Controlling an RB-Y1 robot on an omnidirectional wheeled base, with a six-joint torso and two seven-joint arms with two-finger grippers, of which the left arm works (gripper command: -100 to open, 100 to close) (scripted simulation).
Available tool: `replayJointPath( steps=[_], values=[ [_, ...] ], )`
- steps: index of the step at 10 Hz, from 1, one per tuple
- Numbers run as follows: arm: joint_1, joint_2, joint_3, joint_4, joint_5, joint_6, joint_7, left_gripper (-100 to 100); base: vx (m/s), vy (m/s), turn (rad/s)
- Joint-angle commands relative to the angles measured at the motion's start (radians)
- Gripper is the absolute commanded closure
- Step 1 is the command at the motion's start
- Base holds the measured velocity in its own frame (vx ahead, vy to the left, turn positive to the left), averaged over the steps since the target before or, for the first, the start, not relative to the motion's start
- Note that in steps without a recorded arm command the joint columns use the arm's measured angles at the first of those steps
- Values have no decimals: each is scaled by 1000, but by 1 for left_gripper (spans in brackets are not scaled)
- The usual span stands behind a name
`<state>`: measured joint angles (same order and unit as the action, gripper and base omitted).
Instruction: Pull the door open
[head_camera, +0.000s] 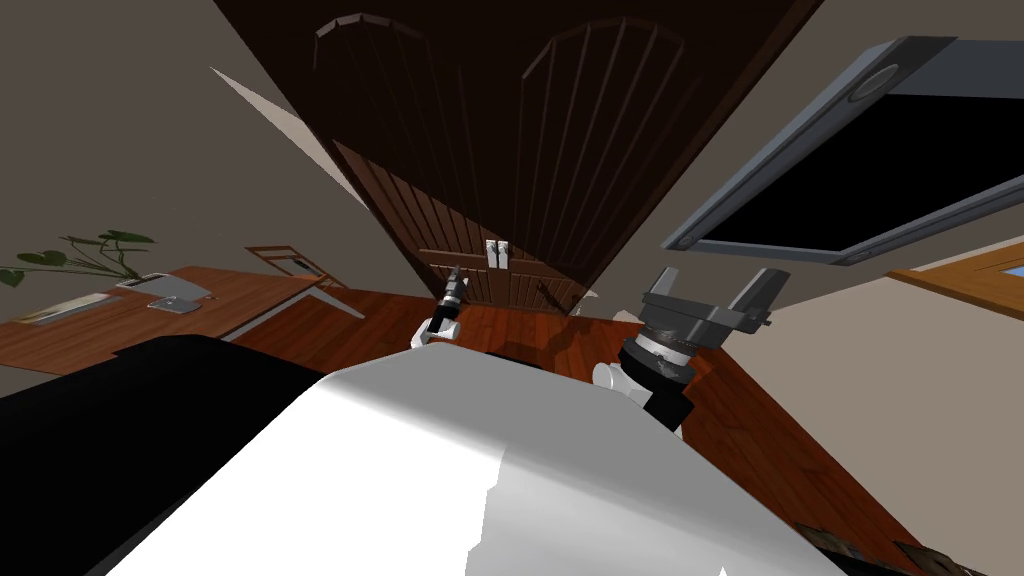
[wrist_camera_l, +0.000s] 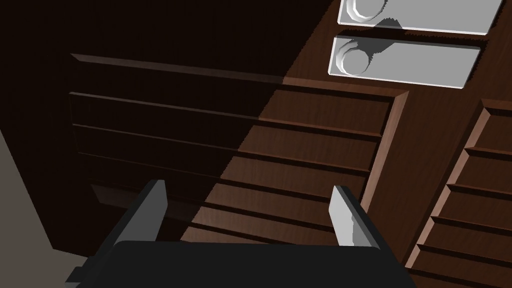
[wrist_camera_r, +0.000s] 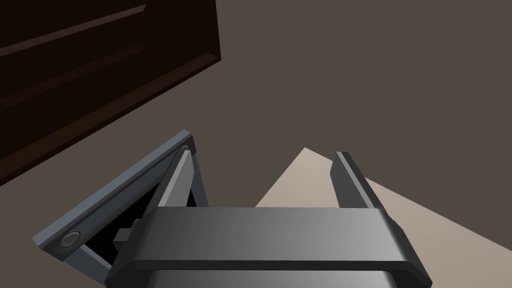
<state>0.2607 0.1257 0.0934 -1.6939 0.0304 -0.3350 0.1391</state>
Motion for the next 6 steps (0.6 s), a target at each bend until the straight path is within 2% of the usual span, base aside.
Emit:
replayJointPath(
  steps=[1, 6],
  values=[
    [-16, 8, 8, 42, 2, -3, 2, -100, 104, 6, -33],
    [-55, 22, 27, 134, 6, 8, 4, -100, 100, 4, -39]
  ],
)
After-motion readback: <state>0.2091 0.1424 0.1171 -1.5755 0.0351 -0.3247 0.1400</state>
